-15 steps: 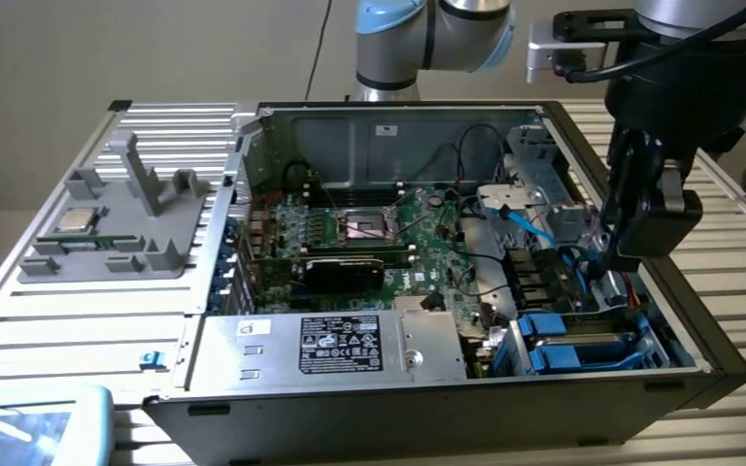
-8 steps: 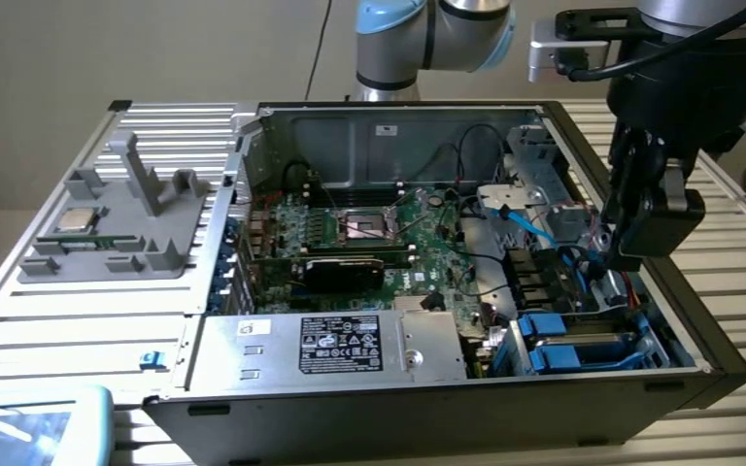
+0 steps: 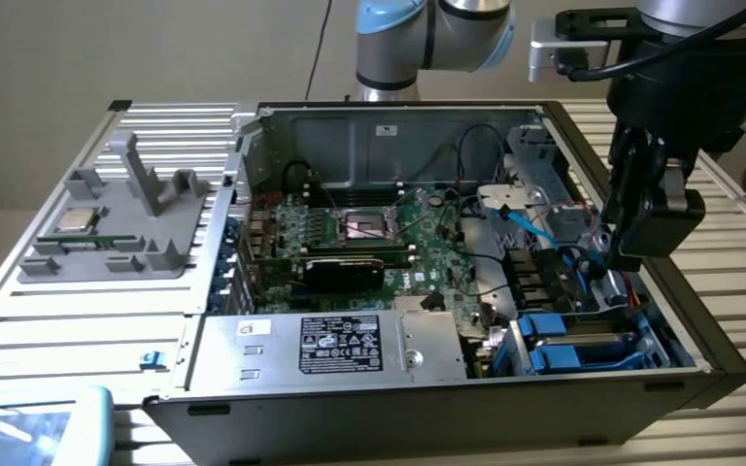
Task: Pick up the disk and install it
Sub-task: 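Insert the first disk wire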
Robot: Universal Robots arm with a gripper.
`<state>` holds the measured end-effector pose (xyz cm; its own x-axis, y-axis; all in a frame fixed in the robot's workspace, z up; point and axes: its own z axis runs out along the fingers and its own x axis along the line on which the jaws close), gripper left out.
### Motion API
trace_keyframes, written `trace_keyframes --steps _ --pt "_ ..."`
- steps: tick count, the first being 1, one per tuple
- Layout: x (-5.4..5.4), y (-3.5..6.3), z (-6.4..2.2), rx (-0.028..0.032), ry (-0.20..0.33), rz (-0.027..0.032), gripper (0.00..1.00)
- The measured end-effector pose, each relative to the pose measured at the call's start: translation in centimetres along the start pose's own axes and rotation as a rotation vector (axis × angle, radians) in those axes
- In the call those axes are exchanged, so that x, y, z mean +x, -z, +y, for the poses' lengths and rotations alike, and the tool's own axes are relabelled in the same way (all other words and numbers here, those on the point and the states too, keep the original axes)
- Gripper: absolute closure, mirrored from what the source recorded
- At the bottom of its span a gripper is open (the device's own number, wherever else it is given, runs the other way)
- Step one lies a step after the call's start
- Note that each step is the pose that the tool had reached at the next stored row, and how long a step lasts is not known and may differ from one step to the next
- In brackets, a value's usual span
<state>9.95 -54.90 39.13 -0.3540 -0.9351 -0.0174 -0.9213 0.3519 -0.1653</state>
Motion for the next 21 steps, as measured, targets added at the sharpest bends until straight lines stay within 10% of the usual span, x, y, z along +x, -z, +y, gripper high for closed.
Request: trace_keyframes --steps 5,12,21 --pt "0.8 -0.02 -0.35 -0.0047 0.000 0.0003 0.44" --pt "2.1 -0.08 -0.84 -0.0492 -0.001 -0.0018 0.44" --pt "3.5 -0.14 -1.37 -0.0822 -0.005 -0.0323 0.44"
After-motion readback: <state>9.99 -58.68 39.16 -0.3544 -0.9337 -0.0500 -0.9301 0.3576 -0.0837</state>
